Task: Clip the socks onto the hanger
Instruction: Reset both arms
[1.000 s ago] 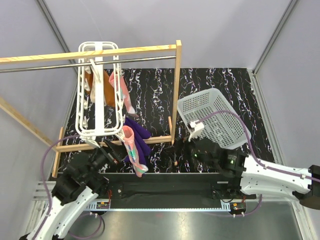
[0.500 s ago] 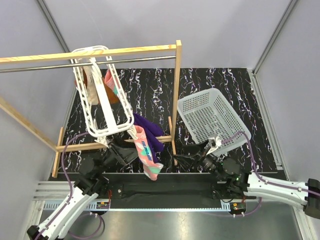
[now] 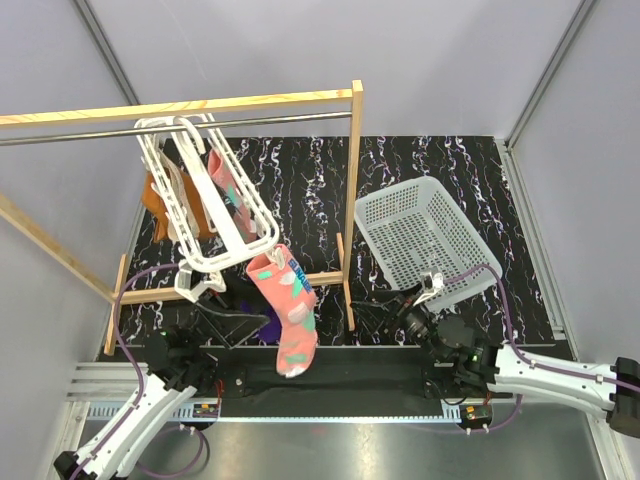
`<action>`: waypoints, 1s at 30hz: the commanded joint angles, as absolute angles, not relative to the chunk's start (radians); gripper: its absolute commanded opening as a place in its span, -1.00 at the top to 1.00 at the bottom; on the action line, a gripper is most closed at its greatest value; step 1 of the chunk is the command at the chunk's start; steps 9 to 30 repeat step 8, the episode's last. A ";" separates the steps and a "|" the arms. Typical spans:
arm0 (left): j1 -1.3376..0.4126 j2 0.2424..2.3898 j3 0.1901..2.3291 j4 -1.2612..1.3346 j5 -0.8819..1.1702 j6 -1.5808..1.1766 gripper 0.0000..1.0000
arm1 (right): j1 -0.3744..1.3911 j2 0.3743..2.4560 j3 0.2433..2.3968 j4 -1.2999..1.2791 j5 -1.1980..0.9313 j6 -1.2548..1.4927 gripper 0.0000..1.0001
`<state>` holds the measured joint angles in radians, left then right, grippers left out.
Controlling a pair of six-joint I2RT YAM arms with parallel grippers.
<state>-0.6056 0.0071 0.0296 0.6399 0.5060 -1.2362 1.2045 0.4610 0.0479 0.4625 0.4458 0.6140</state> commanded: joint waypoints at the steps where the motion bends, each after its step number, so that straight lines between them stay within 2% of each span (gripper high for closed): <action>1: -0.607 -0.123 -0.195 0.709 0.532 -1.241 -0.97 | 1.207 0.495 -0.029 0.469 0.532 0.670 -0.99; 30: -0.606 -0.101 -0.193 0.703 0.537 -1.236 -0.97 | 1.209 0.474 -0.029 0.456 0.540 0.673 -0.99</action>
